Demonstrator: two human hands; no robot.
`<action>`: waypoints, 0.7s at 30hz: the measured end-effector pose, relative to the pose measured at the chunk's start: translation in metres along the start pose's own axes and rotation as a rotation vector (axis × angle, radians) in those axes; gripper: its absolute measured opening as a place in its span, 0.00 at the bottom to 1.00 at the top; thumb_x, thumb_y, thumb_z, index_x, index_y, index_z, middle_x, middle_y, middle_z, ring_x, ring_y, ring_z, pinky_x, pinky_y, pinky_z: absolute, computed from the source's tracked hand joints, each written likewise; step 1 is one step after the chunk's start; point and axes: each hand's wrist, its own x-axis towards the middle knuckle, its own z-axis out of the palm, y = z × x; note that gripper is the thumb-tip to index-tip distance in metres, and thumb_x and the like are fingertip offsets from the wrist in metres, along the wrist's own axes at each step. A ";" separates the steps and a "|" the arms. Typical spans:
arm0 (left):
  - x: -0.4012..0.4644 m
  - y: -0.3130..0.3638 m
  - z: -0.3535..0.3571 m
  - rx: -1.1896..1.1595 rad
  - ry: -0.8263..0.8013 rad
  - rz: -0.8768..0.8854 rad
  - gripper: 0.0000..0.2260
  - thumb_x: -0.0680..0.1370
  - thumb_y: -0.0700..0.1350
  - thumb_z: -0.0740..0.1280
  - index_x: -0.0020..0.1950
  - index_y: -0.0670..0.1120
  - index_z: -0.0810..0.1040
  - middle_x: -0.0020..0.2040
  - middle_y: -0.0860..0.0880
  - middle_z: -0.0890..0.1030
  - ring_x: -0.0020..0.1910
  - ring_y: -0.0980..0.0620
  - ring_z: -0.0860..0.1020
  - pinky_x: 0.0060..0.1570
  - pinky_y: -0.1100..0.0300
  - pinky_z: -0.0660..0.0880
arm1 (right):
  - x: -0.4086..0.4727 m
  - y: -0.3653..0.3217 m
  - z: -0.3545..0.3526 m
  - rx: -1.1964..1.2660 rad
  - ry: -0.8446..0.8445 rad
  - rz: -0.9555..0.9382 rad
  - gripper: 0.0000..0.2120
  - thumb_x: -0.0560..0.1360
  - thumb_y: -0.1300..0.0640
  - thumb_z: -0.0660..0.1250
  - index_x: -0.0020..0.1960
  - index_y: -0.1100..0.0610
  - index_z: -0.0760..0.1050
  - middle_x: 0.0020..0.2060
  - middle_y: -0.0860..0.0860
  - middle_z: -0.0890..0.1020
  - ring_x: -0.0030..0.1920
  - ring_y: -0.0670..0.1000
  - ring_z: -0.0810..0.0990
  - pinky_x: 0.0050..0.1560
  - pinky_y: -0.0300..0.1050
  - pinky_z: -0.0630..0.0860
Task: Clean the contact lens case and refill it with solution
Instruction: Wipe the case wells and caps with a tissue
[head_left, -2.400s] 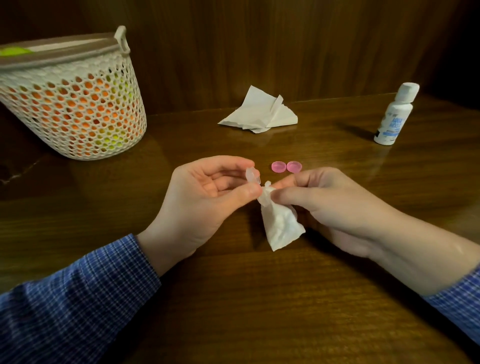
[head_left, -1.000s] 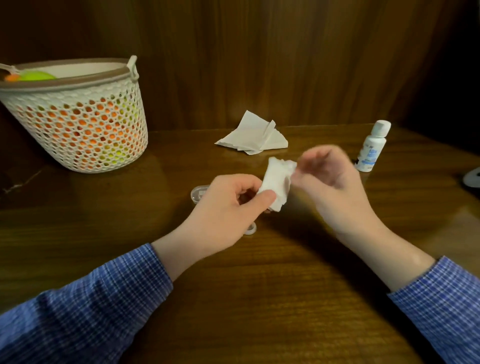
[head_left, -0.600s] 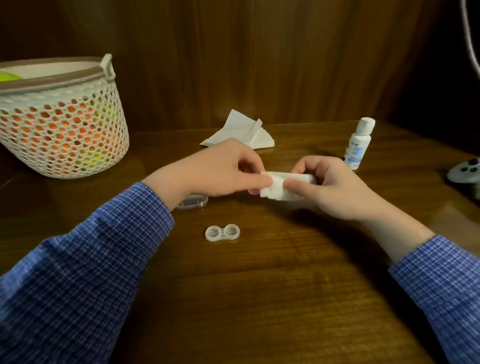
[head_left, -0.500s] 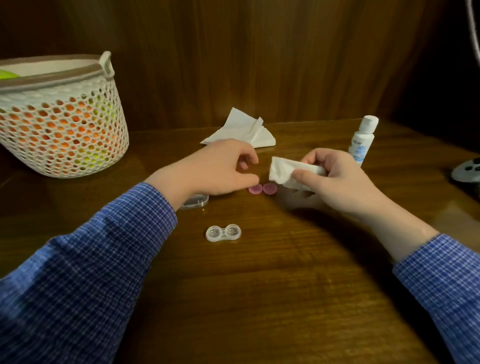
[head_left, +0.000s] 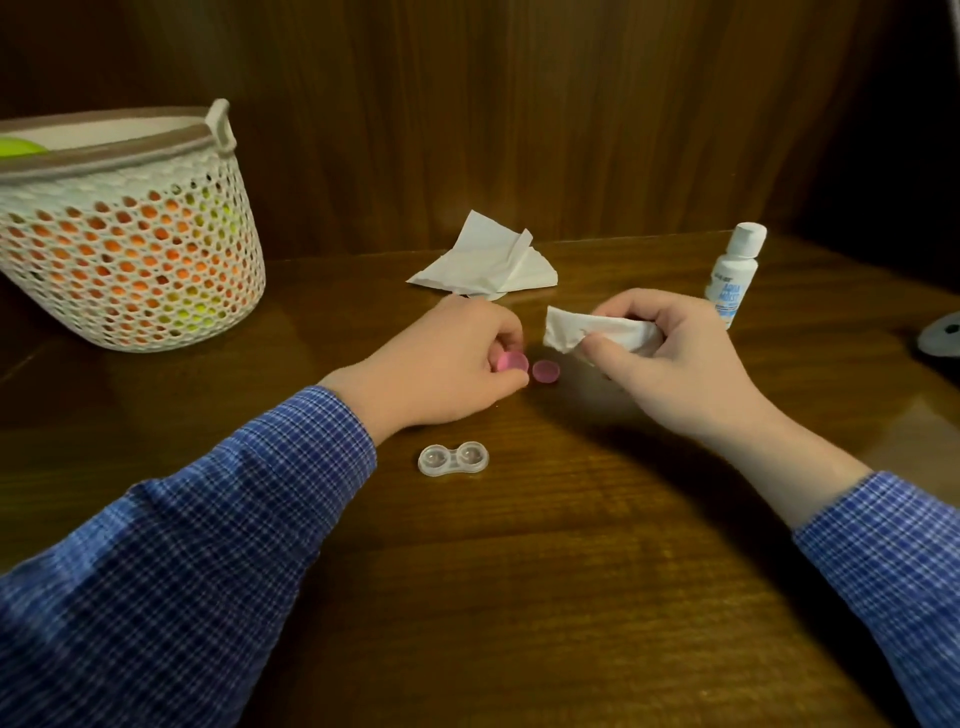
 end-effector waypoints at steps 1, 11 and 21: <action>-0.009 0.004 -0.003 -0.085 0.031 0.002 0.04 0.77 0.48 0.74 0.51 0.53 0.84 0.39 0.55 0.83 0.38 0.55 0.81 0.37 0.63 0.79 | -0.003 -0.003 0.001 -0.010 0.013 -0.071 0.09 0.76 0.59 0.74 0.45 0.45 0.80 0.42 0.42 0.82 0.43 0.42 0.80 0.42 0.35 0.73; -0.078 0.017 0.000 -0.711 0.151 -0.104 0.15 0.72 0.37 0.77 0.56 0.51 0.86 0.47 0.52 0.88 0.45 0.48 0.87 0.43 0.57 0.85 | -0.033 -0.022 0.026 -0.053 -0.212 -0.540 0.13 0.75 0.65 0.72 0.59 0.58 0.86 0.45 0.52 0.82 0.46 0.48 0.80 0.45 0.37 0.77; -0.078 0.013 0.000 -0.985 0.192 -0.103 0.17 0.75 0.34 0.71 0.61 0.48 0.83 0.53 0.47 0.88 0.48 0.50 0.86 0.45 0.61 0.83 | -0.032 -0.021 0.024 0.049 -0.262 -0.437 0.18 0.79 0.61 0.70 0.68 0.53 0.80 0.46 0.53 0.81 0.48 0.52 0.79 0.46 0.39 0.75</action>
